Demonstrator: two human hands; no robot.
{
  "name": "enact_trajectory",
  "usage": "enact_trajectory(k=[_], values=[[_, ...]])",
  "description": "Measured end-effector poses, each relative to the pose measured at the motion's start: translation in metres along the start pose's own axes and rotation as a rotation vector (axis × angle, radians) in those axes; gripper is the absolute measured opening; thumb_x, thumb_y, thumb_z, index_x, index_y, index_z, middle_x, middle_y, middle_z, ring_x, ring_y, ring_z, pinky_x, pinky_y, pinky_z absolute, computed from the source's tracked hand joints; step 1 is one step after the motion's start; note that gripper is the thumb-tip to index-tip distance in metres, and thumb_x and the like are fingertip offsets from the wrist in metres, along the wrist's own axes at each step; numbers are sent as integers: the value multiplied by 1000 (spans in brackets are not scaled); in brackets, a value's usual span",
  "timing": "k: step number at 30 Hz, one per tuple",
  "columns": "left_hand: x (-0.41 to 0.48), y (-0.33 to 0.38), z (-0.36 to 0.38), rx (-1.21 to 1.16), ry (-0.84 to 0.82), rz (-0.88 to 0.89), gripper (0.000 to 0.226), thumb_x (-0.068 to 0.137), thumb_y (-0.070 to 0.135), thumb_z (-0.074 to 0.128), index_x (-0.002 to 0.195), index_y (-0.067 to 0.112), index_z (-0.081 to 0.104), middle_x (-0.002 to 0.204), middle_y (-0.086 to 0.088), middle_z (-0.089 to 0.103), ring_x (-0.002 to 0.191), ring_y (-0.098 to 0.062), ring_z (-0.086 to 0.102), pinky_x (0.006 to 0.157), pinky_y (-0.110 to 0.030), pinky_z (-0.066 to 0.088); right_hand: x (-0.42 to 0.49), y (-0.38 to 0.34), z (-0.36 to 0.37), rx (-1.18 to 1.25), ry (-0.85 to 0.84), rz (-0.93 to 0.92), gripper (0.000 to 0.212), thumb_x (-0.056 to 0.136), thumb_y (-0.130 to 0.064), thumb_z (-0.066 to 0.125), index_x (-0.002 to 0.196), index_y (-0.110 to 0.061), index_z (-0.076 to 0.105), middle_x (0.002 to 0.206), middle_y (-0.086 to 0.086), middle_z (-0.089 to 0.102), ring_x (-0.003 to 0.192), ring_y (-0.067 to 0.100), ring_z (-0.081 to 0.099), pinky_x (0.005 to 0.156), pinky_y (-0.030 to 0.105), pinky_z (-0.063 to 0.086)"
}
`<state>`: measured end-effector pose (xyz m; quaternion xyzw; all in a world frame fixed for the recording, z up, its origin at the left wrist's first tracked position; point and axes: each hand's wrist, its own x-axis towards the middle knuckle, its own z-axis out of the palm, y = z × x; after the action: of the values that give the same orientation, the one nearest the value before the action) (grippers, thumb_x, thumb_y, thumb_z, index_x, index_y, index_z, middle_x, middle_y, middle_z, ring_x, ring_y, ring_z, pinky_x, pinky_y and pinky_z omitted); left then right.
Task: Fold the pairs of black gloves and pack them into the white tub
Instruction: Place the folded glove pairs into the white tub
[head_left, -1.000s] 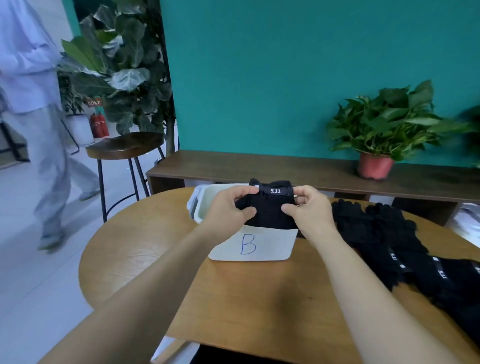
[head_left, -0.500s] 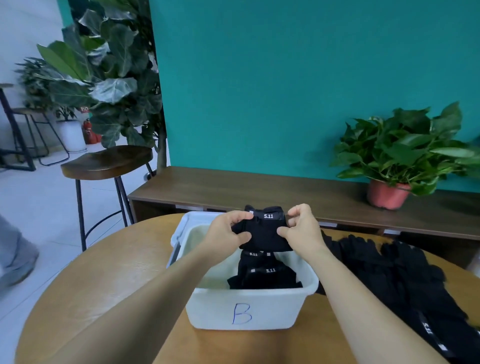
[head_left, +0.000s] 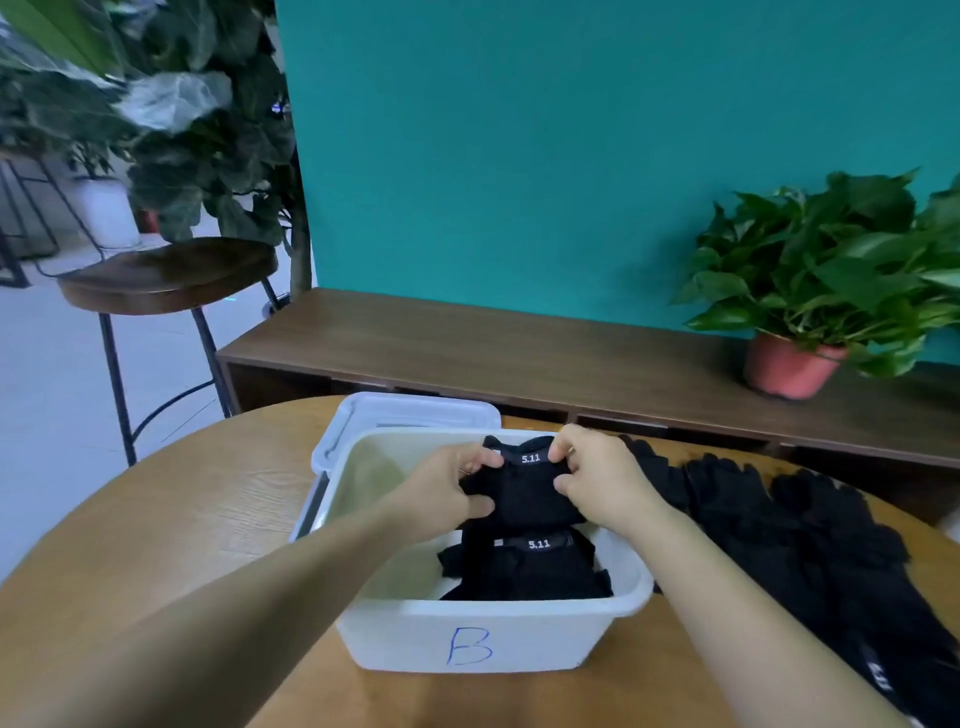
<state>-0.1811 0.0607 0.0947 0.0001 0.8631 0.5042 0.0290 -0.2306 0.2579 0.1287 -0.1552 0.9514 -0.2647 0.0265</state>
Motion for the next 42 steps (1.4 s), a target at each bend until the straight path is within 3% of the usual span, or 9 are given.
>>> enact_trajectory(k=[8, 13, 17, 24, 26, 30, 34, 38, 42], values=[[13, -13, 8, 116, -75, -39, 50, 89, 5, 70, 134, 22, 57, 124, 3, 53, 126, -9, 48, 98, -16, 36, 0, -2, 4, -366, -91, -26, 21, 93, -7, 55, 110, -18, 60, 104, 4, 62, 96, 24, 57, 74, 31, 47], [12, -13, 12, 148, -163, -39, 50, 97, 9, 61, 144, 21, 49, 142, 5, 50, 133, -7, 42, 107, -18, 32, -2, -1, 15, -607, -77, -88, 11, 93, -8, 56, 94, -17, 61, 84, -1, 53, 77, 24, 52, 64, 29, 40], [8, -10, 8, 149, -191, -6, 44, 104, 13, 49, 147, 22, 46, 147, 8, 48, 135, -7, 43, 110, -20, 33, -3, 2, 19, -636, -65, -102, 15, 92, -9, 56, 81, -18, 54, 77, -3, 40, 71, 24, 49, 60, 29, 37], [0, -5, 3, 565, -63, 363, 53, 96, -1, 45, 144, 19, 50, 140, 7, 43, 129, -14, 38, 105, -10, 25, -14, 4, 12, -548, 24, -210, 25, 94, -8, 53, 115, -17, 62, 117, 0, 47, 96, 19, 51, 68, 26, 44], [0, -1, 7, 682, -122, 355, 56, 97, 1, 45, 150, 21, 42, 154, 6, 36, 139, -16, 30, 113, -19, 21, -15, 4, 11, -562, -11, -212, 25, 90, -7, 54, 111, -20, 61, 114, -2, 51, 106, 20, 50, 71, 30, 49], [0, 4, 11, 653, -211, 226, 62, 99, 1, 44, 155, 23, 30, 160, 8, 29, 146, -14, 25, 111, -16, 18, -18, 3, 11, -573, -70, -126, 18, 86, -7, 55, 90, -24, 51, 108, 1, 49, 86, 22, 57, 67, 30, 42], [-4, 11, 4, 486, -165, 178, 60, 97, -2, 45, 151, 24, 39, 148, 6, 49, 136, -14, 42, 101, -15, 31, -15, 8, 8, -426, -76, -110, 19, 86, -5, 55, 92, -23, 56, 105, 1, 53, 92, 27, 58, 73, 34, 50], [-7, 17, -3, 404, -83, 143, 56, 101, 11, 53, 152, 26, 35, 148, 15, 42, 132, 0, 36, 104, -11, 25, -25, 17, -5, 85, -1, -61, 47, 90, -8, 63, 135, -21, 58, 123, -4, 65, 117, 15, 57, 102, 35, 47], [-11, 37, 1, 337, 21, 241, 55, 98, 21, 61, 149, 26, 41, 145, 13, 50, 135, -4, 44, 108, -22, 35, -53, 21, -21, 336, 151, -55, 44, 87, -5, 69, 130, -16, 62, 117, -4, 68, 112, 5, 60, 104, 27, 45]])
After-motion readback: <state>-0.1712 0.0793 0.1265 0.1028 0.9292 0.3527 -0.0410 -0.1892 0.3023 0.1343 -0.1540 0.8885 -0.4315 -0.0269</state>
